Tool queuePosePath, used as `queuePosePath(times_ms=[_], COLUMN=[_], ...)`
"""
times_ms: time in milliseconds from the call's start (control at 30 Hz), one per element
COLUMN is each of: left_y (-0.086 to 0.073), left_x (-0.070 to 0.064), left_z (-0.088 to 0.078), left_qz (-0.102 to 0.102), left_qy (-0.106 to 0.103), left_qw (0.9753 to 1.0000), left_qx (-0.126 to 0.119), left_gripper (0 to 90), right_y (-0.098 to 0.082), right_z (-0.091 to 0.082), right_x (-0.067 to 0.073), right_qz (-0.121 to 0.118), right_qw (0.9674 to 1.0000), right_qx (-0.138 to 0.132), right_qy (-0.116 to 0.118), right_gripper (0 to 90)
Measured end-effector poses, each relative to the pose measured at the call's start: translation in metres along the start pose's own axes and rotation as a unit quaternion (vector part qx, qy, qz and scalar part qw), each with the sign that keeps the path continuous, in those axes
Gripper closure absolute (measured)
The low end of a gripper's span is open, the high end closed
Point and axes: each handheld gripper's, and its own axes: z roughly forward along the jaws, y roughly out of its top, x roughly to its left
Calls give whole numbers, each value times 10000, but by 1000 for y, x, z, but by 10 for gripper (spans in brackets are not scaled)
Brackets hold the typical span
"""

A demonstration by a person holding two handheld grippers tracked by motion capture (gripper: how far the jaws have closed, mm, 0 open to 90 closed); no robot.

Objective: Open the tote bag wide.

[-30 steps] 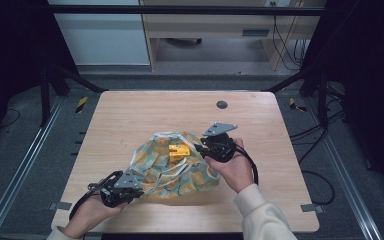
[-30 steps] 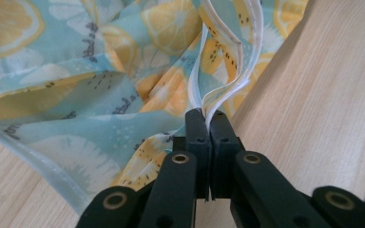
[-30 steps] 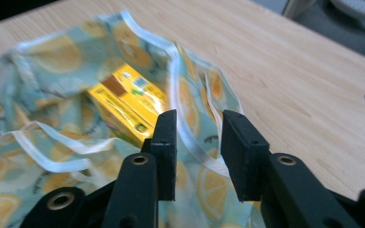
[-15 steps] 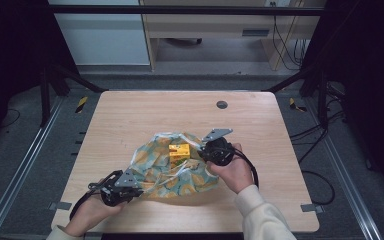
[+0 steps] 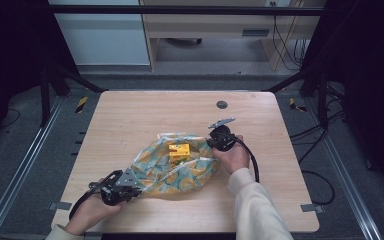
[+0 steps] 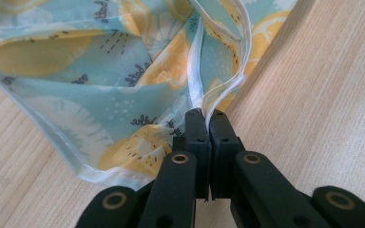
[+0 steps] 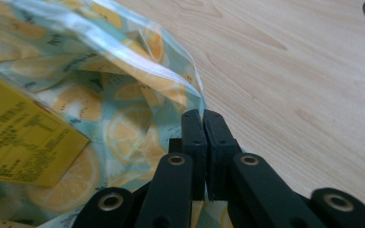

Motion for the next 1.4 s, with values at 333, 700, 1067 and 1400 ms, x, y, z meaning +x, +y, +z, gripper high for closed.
queuePosePath(times_ms=[333, 700, 1067, 1400], left_y=[6, 21, 33, 49], left_x=[0, 3, 6, 10], left_z=[-14, -44, -59, -59], left_qz=[-170, -257, -268, -246], left_qy=[500, 891, 732, 781], left_qw=[9970, 9897, 9890, 9883], left_qx=[-566, -1088, -1255, -1291], left_gripper=[610, 383, 297, 275], right_y=[7, 3, -18, -31], right_z=[-30, -84, -111, -109], right_x=[9, 27, 41, 57], right_qz=[284, 155, 14, -117], right_qw=[9974, 9930, 9921, 9929], right_qx=[-657, -1171, -1252, -1154], right_qy=[-66, -47, 120, 254], right_gripper=[395, 219, 198, 215])
